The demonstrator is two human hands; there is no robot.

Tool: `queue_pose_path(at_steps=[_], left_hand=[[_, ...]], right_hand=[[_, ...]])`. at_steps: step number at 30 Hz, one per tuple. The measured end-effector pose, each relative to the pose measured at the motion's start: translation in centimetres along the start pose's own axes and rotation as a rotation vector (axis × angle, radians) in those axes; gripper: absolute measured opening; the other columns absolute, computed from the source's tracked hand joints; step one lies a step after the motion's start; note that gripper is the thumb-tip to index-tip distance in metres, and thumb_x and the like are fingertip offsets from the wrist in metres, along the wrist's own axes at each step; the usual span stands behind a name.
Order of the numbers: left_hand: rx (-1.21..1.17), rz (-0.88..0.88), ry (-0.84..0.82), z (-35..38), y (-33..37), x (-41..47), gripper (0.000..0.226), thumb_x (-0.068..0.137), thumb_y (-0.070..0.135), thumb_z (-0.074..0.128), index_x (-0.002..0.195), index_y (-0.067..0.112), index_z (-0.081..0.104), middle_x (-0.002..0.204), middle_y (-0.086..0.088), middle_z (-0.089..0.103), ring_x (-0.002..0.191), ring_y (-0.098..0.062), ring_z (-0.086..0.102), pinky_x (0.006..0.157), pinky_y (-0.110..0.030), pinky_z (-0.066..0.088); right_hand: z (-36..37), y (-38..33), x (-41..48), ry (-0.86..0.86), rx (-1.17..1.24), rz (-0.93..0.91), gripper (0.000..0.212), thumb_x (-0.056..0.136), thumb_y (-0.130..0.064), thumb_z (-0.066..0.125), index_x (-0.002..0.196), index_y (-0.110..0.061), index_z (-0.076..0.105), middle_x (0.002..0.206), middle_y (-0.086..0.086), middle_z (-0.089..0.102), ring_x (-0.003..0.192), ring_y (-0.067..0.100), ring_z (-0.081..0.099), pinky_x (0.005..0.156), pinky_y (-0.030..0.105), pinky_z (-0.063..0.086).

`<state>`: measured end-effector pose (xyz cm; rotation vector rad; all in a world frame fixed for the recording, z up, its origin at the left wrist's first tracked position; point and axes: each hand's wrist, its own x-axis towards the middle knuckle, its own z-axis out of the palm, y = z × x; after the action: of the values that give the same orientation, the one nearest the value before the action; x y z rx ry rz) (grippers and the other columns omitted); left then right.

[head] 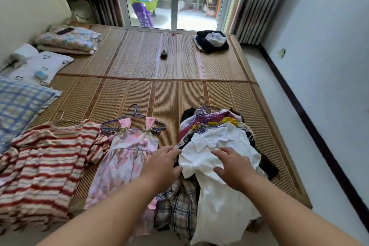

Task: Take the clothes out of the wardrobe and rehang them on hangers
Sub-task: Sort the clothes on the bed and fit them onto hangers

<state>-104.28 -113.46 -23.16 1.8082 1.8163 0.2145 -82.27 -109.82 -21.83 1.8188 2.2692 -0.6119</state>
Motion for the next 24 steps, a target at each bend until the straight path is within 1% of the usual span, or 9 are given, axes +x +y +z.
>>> queue_pose_path(at_steps=[3, 5, 7, 10, 14, 19, 22, 24], left_hand=[[-0.044, -0.075, -0.042, 3.3, 4.7, 3.6, 0.054, 0.09, 0.041, 0.053, 0.141, 0.032, 0.039, 0.15, 0.005, 0.032, 0.138, -0.017, 0.029, 0.112, -0.044, 0.029], [-0.04, -0.099, -0.085, 4.9, 6.8, 5.4, 0.054, 0.09, 0.041, 0.052, 0.142, 0.032, 0.038, 0.15, 0.004, 0.03, 0.139, -0.018, 0.028, 0.112, -0.047, 0.028], [-0.028, -0.114, -0.116, 6.1, 8.5, 7.3, 0.053, 0.092, 0.04, 0.051, 0.142, 0.032, 0.037, 0.149, 0.005, 0.029, 0.139, -0.018, 0.027, 0.112, -0.049, 0.026], [0.008, -0.136, -0.127, 7.5, 9.1, 10.0, 0.052, 0.092, 0.041, 0.049, 0.142, 0.033, 0.036, 0.149, 0.007, 0.029, 0.14, -0.016, 0.024, 0.112, -0.052, 0.025], [0.051, -0.178, -0.152, 10.1, 7.7, 13.9, 0.053, 0.092, 0.043, 0.049, 0.142, 0.034, 0.036, 0.149, 0.008, 0.029, 0.14, -0.015, 0.023, 0.112, -0.049, 0.026], [0.052, -0.209, -0.175, 14.6, 4.0, 19.2, 0.054, 0.091, 0.043, 0.051, 0.142, 0.034, 0.036, 0.148, 0.007, 0.033, 0.137, -0.016, 0.031, 0.11, -0.046, 0.03], [0.041, -0.249, -0.186, 17.3, 1.5, 22.2, 0.058, 0.091, 0.042, 0.05, 0.145, 0.032, 0.03, 0.15, 0.006, 0.03, 0.138, -0.017, 0.029, 0.111, -0.045, 0.029], [0.047, -0.273, -0.172, 18.7, -0.2, 23.9, 0.064, 0.092, 0.041, 0.05, 0.148, 0.029, 0.023, 0.153, 0.004, 0.025, 0.141, -0.02, 0.024, 0.113, -0.045, 0.027]], right_hand=[[-1.8, 5.6, 2.3, -0.046, -0.038, -0.033, 0.054, 0.091, -0.041, 0.052, 0.141, -0.039, 0.032, 0.152, -0.004, 0.026, 0.136, 0.021, 0.034, 0.111, 0.048, 0.025], [-2.6, 8.4, 4.0, -0.047, -0.052, -0.044, 0.054, 0.091, -0.041, 0.053, 0.141, -0.039, 0.033, 0.152, -0.004, 0.026, 0.137, 0.021, 0.033, 0.11, 0.048, 0.026], [-2.8, 10.8, 6.0, -0.055, -0.055, -0.045, 0.054, 0.091, -0.042, 0.052, 0.141, -0.039, 0.033, 0.151, -0.004, 0.027, 0.135, 0.021, 0.035, 0.11, 0.048, 0.026], [-1.9, 13.3, 8.9, -0.078, -0.036, -0.052, 0.056, 0.091, -0.042, 0.052, 0.142, -0.04, 0.031, 0.151, -0.003, 0.027, 0.135, 0.021, 0.036, 0.109, 0.048, 0.027], [0.6, 15.7, 13.1, -0.093, -0.004, -0.046, 0.057, 0.09, -0.042, 0.052, 0.142, -0.041, 0.03, 0.151, -0.003, 0.028, 0.135, 0.021, 0.036, 0.109, 0.049, 0.03], [5.6, 17.9, 19.4, -0.123, 0.044, -0.021, 0.055, 0.091, -0.039, 0.05, 0.142, -0.042, 0.03, 0.148, -0.004, 0.033, 0.134, 0.021, 0.036, 0.107, 0.046, 0.03], [8.1, 18.9, 24.0, -0.075, 0.045, -0.012, 0.057, 0.092, -0.038, 0.048, 0.145, -0.037, 0.027, 0.147, -0.004, 0.035, 0.133, 0.022, 0.037, 0.105, 0.047, 0.031], [8.9, 19.6, 26.8, -0.036, 0.025, 0.009, 0.062, 0.091, -0.036, 0.049, 0.147, -0.03, 0.023, 0.15, -0.005, 0.031, 0.134, 0.022, 0.034, 0.107, 0.049, 0.031]])
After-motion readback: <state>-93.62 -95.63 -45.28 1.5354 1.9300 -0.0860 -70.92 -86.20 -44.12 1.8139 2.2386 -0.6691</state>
